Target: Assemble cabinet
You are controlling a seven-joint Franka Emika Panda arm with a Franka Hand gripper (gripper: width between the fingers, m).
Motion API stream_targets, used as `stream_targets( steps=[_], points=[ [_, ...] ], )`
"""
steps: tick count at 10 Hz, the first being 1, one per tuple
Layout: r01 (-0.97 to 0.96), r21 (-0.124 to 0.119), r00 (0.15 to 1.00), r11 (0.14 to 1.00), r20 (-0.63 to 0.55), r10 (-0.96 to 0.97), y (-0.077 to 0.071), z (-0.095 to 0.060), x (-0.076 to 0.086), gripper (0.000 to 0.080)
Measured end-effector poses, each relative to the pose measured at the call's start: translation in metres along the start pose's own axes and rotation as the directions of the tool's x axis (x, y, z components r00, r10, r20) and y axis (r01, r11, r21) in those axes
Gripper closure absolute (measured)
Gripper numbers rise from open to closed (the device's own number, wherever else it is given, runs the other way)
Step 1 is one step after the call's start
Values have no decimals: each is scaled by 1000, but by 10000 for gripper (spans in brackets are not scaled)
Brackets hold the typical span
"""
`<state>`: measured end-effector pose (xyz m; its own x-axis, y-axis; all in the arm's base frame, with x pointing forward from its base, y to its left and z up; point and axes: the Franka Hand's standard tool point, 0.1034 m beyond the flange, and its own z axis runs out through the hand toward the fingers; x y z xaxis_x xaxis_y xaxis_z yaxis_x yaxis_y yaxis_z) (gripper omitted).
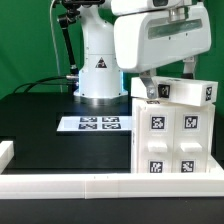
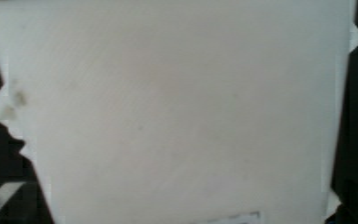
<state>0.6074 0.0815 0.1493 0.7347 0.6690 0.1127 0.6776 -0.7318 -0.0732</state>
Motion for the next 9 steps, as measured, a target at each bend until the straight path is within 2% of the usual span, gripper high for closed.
stream_targets(
  steps=[1,2,6,9],
  points=[
    [-1,0,1000,1000,0,1,0,-1,0,99],
    [-1,0,1000,1000,0,1,0,-1,0,233],
    [-66,0,998,998,0,66,0,-1,0,233],
    [-306,5,952,952,-3,306,3,-1,-1,233]
  ],
)
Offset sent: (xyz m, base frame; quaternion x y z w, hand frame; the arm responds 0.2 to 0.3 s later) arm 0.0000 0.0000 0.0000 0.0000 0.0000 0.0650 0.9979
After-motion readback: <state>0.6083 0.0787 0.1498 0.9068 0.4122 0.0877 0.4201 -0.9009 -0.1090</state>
